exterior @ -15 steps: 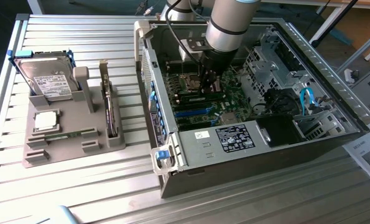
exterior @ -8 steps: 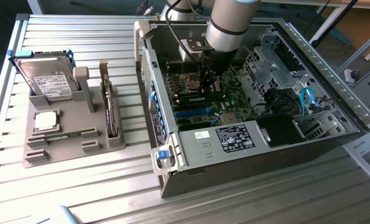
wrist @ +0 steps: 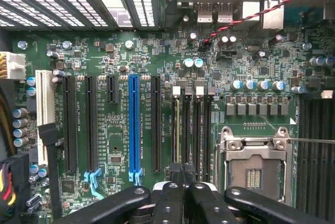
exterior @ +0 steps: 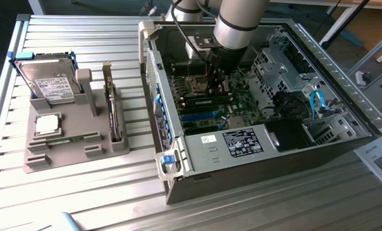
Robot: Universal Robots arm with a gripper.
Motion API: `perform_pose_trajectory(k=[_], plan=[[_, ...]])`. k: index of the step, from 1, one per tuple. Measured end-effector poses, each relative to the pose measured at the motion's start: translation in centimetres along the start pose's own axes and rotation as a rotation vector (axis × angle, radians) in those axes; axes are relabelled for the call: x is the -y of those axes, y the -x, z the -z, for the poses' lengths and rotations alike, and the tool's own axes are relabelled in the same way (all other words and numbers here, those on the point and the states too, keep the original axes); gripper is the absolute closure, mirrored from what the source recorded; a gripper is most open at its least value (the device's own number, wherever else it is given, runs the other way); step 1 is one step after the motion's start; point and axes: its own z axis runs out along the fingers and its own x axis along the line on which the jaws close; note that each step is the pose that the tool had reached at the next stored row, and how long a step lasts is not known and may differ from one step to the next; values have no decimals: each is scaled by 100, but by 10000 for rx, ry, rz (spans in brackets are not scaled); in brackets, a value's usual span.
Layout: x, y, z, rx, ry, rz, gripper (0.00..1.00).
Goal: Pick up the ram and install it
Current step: 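Press down the ram until it locks into place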
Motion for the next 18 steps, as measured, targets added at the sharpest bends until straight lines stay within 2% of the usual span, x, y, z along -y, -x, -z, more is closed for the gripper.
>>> perform_pose_trajectory(k=[5,14,18], plan=[[-11,0,16,-1,1,1,90],[-330,-1,22,1,-109,2,90],[-431,-1,24,1,-140,3,90]])
